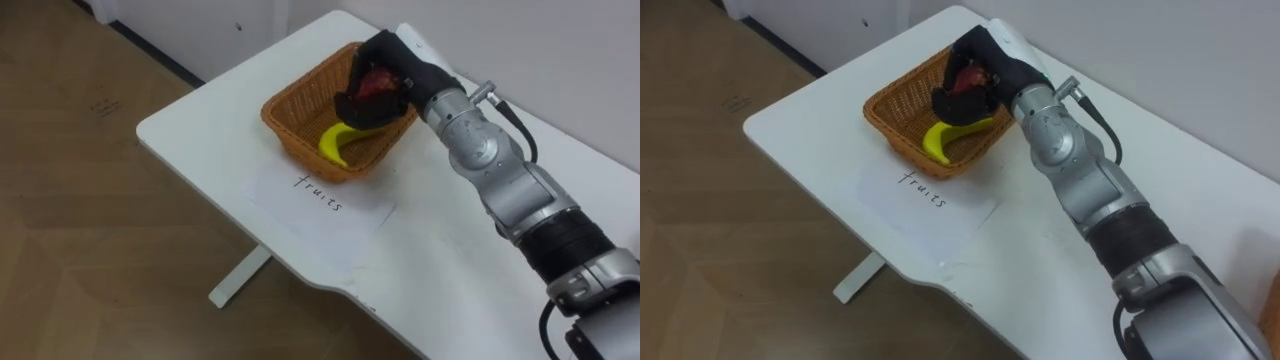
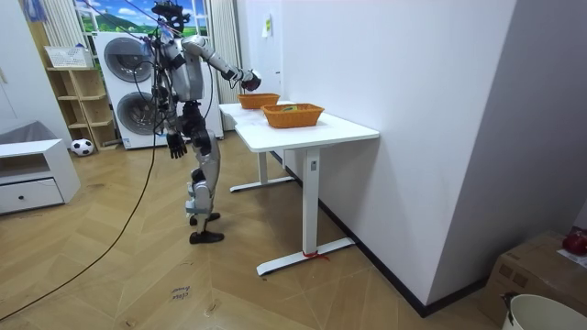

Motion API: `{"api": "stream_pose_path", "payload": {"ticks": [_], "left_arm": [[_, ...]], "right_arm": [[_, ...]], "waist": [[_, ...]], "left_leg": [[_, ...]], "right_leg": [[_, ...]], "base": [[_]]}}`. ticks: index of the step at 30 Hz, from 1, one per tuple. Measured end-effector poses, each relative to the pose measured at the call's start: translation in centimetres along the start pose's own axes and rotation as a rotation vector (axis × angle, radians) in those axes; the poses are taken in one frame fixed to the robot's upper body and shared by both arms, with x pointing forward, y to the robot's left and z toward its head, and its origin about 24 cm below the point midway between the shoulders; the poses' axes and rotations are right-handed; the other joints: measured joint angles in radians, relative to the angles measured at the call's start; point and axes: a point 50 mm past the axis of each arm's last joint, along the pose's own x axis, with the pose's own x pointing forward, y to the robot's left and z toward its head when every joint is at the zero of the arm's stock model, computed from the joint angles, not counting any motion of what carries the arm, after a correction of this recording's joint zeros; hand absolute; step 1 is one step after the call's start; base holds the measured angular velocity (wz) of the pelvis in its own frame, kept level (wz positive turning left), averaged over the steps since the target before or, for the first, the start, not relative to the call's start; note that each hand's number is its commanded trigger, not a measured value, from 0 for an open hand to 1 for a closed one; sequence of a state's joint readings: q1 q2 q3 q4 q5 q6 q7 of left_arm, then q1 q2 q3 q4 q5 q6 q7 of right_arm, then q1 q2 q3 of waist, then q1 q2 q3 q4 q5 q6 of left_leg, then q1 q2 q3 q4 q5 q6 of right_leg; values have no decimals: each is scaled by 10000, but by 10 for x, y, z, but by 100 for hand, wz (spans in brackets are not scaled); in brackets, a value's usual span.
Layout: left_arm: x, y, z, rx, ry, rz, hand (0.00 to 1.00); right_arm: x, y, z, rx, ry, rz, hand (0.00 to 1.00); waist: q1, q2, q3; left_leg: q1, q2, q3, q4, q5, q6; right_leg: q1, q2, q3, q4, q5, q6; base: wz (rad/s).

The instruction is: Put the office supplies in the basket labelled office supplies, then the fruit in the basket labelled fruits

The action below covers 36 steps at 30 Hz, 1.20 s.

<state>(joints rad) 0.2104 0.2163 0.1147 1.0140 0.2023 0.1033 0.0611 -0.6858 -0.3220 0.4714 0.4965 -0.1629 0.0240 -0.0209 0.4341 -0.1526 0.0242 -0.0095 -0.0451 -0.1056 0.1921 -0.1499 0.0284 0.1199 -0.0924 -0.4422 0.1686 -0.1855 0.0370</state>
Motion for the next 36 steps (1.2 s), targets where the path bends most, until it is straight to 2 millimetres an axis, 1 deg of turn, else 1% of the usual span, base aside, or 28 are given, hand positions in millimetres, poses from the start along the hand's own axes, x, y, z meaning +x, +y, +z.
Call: {"api": "stream_pose_path", "payload": {"ticks": [8,13,14,16,17,22,23,25,27,29,33,36], "left_arm": [[0,0,-1,5,29,-3,0],[-1,0,-5,14,112,-9,0],[-1,0,-6,20,152,-17,0],[-1,-1,-9,29,261,-37,0],[-1,-1,-11,35,349,-59,0],[-2,-2,-15,47,494,-108,0],[-2,-2,-16,50,535,-109,0],[-2,-2,-16,52,569,-110,0],[-2,-2,-16,54,590,-110,0],[-2,-2,-16,56,614,-106,0],[-1,-1,-13,50,541,-82,0],[-1,-1,-13,150,513,-23,0]], "right_arm": [[0,0,0,-40,-9,4,0],[0,0,0,-21,-8,4,0],[0,0,0,-27,-3,6,0],[0,0,0,-39,12,11,0],[0,1,-1,-37,30,18,0],[-1,2,-2,-6,67,42,0],[-1,2,-3,-2,79,48,0],[-2,3,-3,21,108,66,0],[-2,3,-4,29,119,72,0],[-2,3,-4,60,121,72,0],[-2,3,-4,124,124,69,0],[-2,2,-4,54,131,41,0]], "waist": [[14,-30,-47],[-21,-26,-47],[-20,8,-22],[-23,1,-27],[-26,23,-11],[-99,29,-10],[-120,31,-14],[-146,-3,-54],[-165,15,-72],[-174,10,-116],[-240,11,-119],[-269,-1,-128]], "left_leg": [[10,-1,-3,18,0,0],[45,-6,-7,47,0,0],[43,-7,-8,52,0,0],[46,-8,-7,63,0,1],[50,-9,-6,71,0,1],[11,-10,-8,88,-6,3],[7,-10,-8,88,-6,4],[10,-10,-5,96,-6,4],[14,-11,5,102,-6,4],[37,-8,48,96,-6,4],[24,-9,38,94,-6,4],[37,-10,62,83,-6,4]], "right_leg": [[19,-1,9,8,0,0],[85,-4,-1,6,0,0],[89,-4,-1,8,0,0],[96,-5,1,10,0,0],[104,-5,1,10,0,0],[97,-4,-15,10,0,-1],[94,-3,-15,10,1,-1],[91,-3,-15,10,1,-1],[91,-3,-15,9,1,-2],[103,-4,-17,6,1,-2],[101,-7,-50,5,1,-2],[91,-12,7,5,1,-2]], "base": [[0],[0],[0],[0],[0],[0],[0],[0],[0],[0],[0],[-2]]}}
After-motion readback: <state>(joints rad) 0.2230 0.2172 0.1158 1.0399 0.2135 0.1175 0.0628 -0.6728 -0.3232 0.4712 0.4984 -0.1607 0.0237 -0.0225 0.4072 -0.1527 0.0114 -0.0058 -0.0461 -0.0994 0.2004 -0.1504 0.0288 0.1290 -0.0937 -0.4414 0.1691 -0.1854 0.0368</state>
